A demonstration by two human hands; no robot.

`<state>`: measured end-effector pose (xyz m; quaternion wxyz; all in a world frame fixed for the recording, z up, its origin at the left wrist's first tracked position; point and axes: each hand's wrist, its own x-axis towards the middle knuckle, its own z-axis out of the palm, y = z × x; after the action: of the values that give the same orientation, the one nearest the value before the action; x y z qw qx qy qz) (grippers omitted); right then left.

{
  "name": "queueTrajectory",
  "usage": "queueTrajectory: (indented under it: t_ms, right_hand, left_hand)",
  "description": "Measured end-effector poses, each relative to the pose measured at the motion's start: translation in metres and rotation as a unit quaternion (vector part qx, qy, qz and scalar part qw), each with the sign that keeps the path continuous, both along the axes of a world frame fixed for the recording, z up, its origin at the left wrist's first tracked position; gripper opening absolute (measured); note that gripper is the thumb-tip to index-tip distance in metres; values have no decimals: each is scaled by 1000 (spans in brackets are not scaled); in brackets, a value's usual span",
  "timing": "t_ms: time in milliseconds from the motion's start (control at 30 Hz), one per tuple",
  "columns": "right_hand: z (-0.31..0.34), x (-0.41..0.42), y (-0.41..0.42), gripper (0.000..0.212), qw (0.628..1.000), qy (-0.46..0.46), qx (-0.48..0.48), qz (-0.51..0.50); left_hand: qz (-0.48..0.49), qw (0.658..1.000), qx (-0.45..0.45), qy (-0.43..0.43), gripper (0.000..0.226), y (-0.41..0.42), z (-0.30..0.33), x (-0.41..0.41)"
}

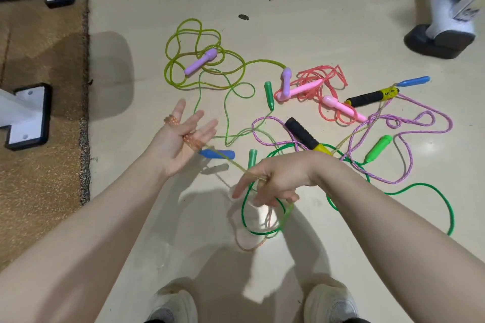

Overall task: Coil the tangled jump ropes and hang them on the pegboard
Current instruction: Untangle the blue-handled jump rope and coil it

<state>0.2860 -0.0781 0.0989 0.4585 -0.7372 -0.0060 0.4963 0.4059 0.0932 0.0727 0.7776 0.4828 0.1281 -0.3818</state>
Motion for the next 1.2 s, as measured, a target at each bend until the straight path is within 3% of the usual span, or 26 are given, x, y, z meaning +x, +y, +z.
queueTrajectory:
  t_ms: [67,133,233,300,367,400,467,567,667,767,867,967,1033,1100,1200]
  right_hand:
    - [25,8,2,24,998,-61,16,2]
    - [37,17,-2,12,977,-181,17,-107]
    - [28,24,-21,11,873,-327,15,-361]
    - [12,24,-32,12,814,-351,4,-463]
    - [-6,21,-35,21,790,-323,0,-521]
    - [-14,17,-32,24,800,-301,-3,-519]
    - [-29,8,-24,27,862,-253,-16,-440]
    - [-40,-4,-14,35,945,-117,-8,-305]
    - [-28,-8,-13,41,979,61,40,-190]
    - [-4,-6,-14,25,986,106,99,-83]
    - [15,1,-22,22,970,50,216,-103]
    - [20,10,-29,16,912,-87,287,-279]
    - [15,15,-39,22,852,-182,247,-424]
    - [7,18,-50,24,806,-257,163,-509]
    - [-10,11,-52,17,784,-314,-2,-535]
  left_hand:
    - [-78,994,79,-25,67,5,-4,-8]
    - [-152,986,69,-14,63,2,-1,-18]
    - [-327,940,84,-44,50,-10,14,-31]
    - [-436,896,67,-51,67,-17,23,-33]
    - [-526,849,-4,-44,66,-23,34,-37]
    - [-556,828,-56,-40,59,-25,36,-38]
    - [-555,818,-148,-34,51,-27,37,-38]
    - [-407,884,-228,11,61,-26,32,-24]
    - [-177,964,-197,28,69,-17,26,-9]
    - [-23,998,-55,25,60,-6,8,-3]
    - [-80,993,80,-16,64,-1,-6,-11]
    - [-245,961,111,-67,57,-12,3,-29]
    - [-363,922,100,-92,46,-21,11,-40]
    - [-458,884,57,-72,62,-27,16,-45]
    - [-551,829,-98,-20,63,-31,27,-49]
